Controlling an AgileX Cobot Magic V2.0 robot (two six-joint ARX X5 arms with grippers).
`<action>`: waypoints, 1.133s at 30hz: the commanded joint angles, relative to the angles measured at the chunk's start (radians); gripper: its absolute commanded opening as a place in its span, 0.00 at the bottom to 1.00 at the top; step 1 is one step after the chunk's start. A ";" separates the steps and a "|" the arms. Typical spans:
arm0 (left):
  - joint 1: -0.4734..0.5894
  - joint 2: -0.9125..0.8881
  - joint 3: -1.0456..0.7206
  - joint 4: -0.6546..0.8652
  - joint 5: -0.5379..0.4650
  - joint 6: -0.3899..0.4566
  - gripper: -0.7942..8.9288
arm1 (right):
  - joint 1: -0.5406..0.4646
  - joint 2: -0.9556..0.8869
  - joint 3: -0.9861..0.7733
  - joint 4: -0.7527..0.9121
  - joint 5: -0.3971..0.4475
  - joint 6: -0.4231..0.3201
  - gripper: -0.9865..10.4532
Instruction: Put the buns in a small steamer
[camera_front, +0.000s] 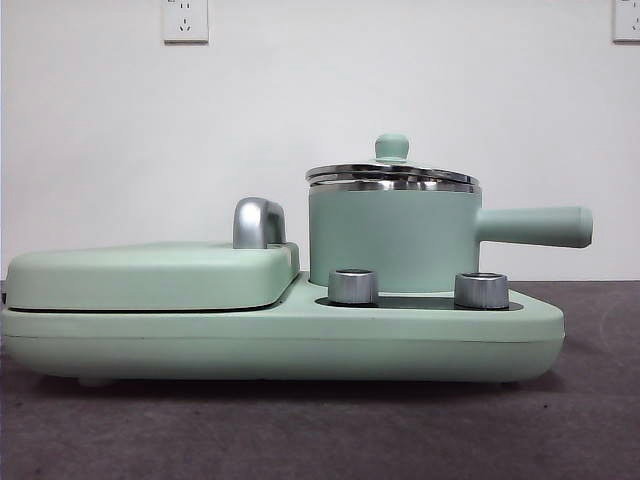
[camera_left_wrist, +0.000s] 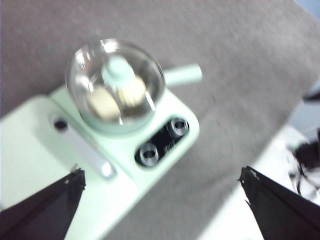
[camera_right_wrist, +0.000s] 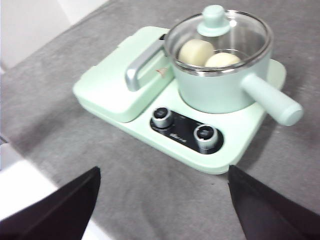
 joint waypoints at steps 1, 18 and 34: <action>-0.007 -0.157 -0.174 -0.035 -0.008 -0.016 0.59 | 0.005 0.004 0.005 0.010 -0.005 -0.013 0.44; 0.012 -1.006 -1.174 0.393 -0.161 -0.210 0.08 | 0.005 0.004 0.005 0.015 -0.057 -0.036 0.20; 0.012 -1.028 -1.191 0.411 -0.161 -0.212 0.11 | 0.005 0.004 0.005 0.055 -0.055 -0.031 0.10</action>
